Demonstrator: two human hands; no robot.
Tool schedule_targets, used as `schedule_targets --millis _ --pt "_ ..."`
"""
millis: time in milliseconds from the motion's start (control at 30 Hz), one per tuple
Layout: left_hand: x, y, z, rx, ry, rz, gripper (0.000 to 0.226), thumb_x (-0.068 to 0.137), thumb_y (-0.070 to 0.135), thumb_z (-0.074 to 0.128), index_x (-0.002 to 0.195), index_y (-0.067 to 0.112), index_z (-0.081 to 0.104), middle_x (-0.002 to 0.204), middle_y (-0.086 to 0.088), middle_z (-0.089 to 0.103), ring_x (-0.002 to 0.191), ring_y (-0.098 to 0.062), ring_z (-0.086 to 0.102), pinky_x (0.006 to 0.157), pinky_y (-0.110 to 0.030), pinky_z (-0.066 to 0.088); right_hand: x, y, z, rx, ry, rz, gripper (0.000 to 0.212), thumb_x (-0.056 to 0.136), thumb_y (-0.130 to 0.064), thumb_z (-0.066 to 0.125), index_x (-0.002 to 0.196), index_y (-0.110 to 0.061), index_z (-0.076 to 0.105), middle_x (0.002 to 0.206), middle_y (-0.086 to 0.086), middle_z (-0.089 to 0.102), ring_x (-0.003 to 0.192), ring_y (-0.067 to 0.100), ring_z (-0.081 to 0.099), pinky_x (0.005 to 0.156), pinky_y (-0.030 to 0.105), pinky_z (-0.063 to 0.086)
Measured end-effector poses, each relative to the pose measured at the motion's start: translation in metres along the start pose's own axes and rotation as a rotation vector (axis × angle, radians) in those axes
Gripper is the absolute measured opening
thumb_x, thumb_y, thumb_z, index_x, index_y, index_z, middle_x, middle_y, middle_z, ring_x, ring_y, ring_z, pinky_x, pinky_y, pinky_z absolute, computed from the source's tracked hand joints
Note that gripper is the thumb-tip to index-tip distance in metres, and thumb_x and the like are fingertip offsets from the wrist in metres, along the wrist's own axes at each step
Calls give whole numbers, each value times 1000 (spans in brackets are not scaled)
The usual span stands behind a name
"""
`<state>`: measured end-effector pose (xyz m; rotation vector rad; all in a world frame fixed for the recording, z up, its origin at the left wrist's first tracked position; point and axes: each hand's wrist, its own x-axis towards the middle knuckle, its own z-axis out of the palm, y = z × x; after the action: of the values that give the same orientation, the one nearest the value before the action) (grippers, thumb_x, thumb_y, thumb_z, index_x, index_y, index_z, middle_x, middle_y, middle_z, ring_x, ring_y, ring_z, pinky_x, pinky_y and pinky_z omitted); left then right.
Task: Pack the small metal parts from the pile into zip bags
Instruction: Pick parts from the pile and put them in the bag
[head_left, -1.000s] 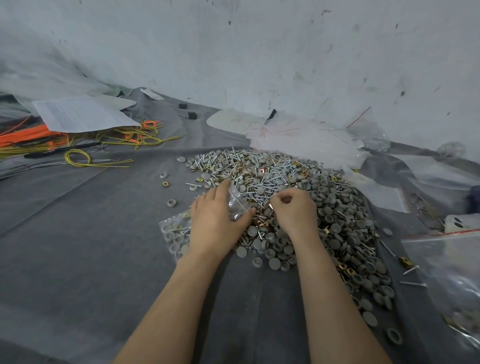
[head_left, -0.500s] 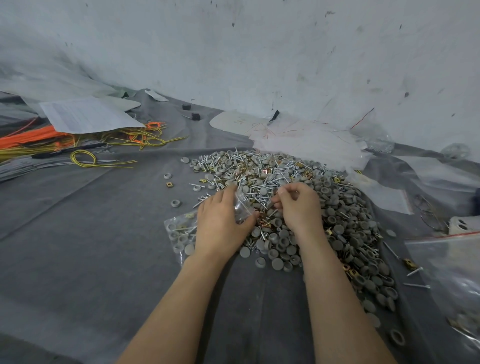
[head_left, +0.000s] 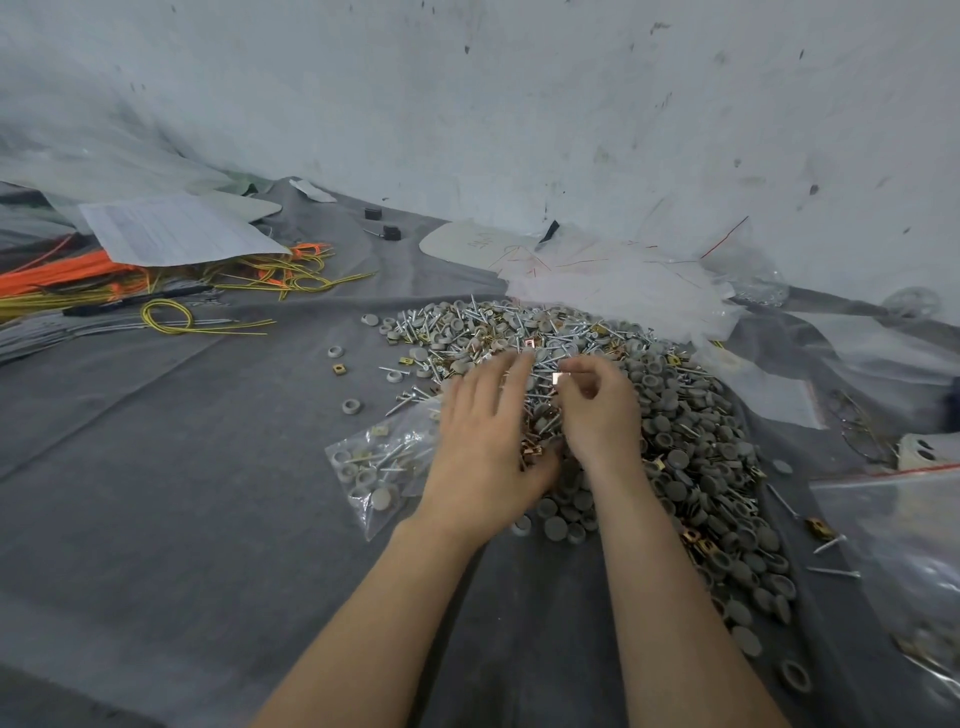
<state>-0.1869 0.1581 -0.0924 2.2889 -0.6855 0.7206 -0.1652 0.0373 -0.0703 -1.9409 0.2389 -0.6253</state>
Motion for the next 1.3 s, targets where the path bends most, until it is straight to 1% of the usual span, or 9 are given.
schedule_targets --millis 167,333,467,600,733,933,1067,1167,1300 --pt "-4 14 10 -100 -77 129 66 77 11 67 137 -1 43 139 -16 46 131 -29 41 111 -38 31 1 -1 0 56 8 70 17 89 -3 56 90 -19 62 94 6 67 89 22 64 79 35 53" --pt "-1 13 5 -116 -23 100 62 78 8 66 135 -1 46 137 -15 48 128 -29 43 108 -39 35 3 1 0 53 22 54 9 89 -8 60 93 -15 63 90 2 64 85 17 61 75 28 48" --pt "5 -6 -6 6 93 -71 78 78 37 71 142 7 37 137 -10 48 129 -29 40 110 -47 30 1 1 -2 25 22 10 8 89 -10 62 95 -17 61 82 -10 58 79 6 56 69 16 40" --pt "5 -25 -12 37 -76 -339 121 62 77 56 152 22 -4 151 -5 33 141 -24 19 116 -48 2 -1 -2 0 -7 -30 0 8 88 -12 64 91 -18 60 84 -9 61 76 -1 57 58 5 39" --pt "4 -27 -4 62 -192 -389 125 62 78 59 149 26 -14 152 -5 34 144 -23 15 115 -49 -3 -4 -4 3 -6 -80 -29 5 87 -13 66 88 -17 63 86 -4 65 78 2 59 60 -1 39" --pt "4 -27 -4 60 -83 -354 112 70 65 62 152 20 0 142 -7 44 135 -28 31 114 -46 14 -8 -10 5 -46 -235 -69 8 88 -14 65 90 -21 62 85 -11 65 79 -4 61 63 1 41" --pt "2 -27 -3 62 -87 -327 106 71 65 55 152 18 6 145 -6 41 136 -25 32 115 -43 16 -12 -15 6 -38 -396 -74 15 94 -13 56 96 -27 62 87 -15 67 77 -9 62 64 6 45" --pt "1 -27 -3 62 -93 -330 108 70 70 61 152 20 12 149 -5 37 137 -26 29 115 -43 17 -8 -12 -1 -191 -212 -101 13 94 -13 55 99 -20 65 93 -8 69 80 -3 60 68 8 43" --pt "0 -27 -2 60 -139 -293 109 68 68 63 152 22 10 154 -1 27 140 -23 23 116 -48 15 -9 -9 -2 -507 -239 -108 14 87 -22 64 99 -20 71 96 -4 68 92 15 62 89 39 50"
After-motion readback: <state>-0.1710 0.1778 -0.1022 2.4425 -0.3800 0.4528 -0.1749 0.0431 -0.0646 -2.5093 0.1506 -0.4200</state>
